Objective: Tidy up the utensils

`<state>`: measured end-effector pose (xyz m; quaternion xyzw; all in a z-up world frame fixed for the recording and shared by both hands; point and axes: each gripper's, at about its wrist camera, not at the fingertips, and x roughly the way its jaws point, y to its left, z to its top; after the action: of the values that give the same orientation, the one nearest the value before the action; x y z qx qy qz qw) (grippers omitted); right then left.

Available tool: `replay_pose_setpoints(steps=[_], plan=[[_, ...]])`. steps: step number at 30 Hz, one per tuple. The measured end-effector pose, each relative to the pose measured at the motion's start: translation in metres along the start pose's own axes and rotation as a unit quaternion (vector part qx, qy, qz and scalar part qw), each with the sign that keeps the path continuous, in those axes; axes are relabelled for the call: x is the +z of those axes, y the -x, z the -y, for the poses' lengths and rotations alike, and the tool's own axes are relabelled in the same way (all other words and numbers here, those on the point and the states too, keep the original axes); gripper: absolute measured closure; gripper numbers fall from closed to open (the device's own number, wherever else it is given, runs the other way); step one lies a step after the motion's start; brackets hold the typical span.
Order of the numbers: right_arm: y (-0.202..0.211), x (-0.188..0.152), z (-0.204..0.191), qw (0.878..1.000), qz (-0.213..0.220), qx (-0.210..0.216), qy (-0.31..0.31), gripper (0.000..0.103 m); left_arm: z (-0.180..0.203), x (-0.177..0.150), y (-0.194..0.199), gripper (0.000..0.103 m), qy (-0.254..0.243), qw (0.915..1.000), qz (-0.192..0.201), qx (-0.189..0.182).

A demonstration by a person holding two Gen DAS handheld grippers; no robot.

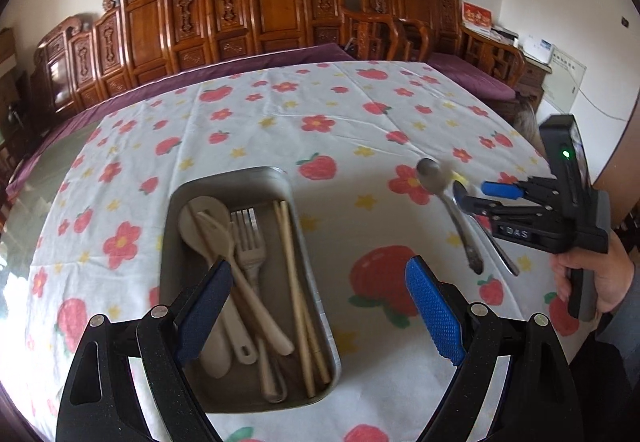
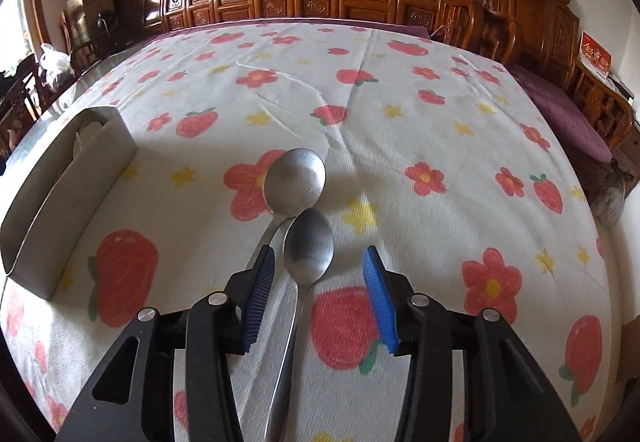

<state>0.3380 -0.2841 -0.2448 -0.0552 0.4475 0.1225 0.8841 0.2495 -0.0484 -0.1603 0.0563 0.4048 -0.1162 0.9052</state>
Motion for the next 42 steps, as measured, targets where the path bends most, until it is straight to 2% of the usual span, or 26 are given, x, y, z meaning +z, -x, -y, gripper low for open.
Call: replay_pose_setpoints(steps=[6, 8, 11, 12, 18, 23, 33, 40, 42], plan=[[-0.013, 0.004, 0.0, 1.0, -0.009, 0.02, -0.002, 0.055, 0.021, 0.007, -0.017, 0.018, -0.022, 0.9997, -0.009, -0.004], [-0.014, 0.004, -0.007, 1.0, -0.01, 0.008, 0.014, 0.055, 0.026, 0.008, -0.024, 0.018, -0.023, 0.9996, -0.014, -0.005], [-0.013, 0.003, -0.011, 1.0, -0.01, 0.006, 0.027, 0.064, 0.03, 0.01, -0.031, 0.018, -0.021, 0.9995, -0.021, -0.01], [-0.013, 0.002, -0.01, 1.0, -0.011, 0.006, 0.028, 0.071, 0.032, 0.011, -0.035, 0.018, -0.02, 0.9995, -0.023, -0.011], [-0.002, -0.002, 0.007, 1.0, -0.012, -0.001, 0.023, 0.072, 0.044, 0.019, -0.051, 0.018, -0.018, 0.999, -0.034, -0.022], [0.006, -0.003, 0.025, 0.999, -0.001, -0.031, 0.029, 0.072, 0.06, 0.032, -0.071, 0.018, -0.023, 0.9984, -0.041, -0.031], [0.01, -0.004, 0.054, 1.0, -0.001, -0.007, -0.014, 0.072, 0.092, 0.066, -0.115, 0.018, -0.024, 0.9974, -0.052, -0.044], [0.012, -0.005, 0.067, 0.999, 0.002, 0.011, -0.041, 0.072, 0.111, 0.074, -0.151, 0.018, -0.022, 0.9961, -0.075, -0.041], [0.013, -0.005, 0.068, 0.999, 0.004, 0.014, -0.044, 0.072, 0.114, 0.071, -0.155, 0.024, -0.023, 0.9957, -0.08, -0.04]])
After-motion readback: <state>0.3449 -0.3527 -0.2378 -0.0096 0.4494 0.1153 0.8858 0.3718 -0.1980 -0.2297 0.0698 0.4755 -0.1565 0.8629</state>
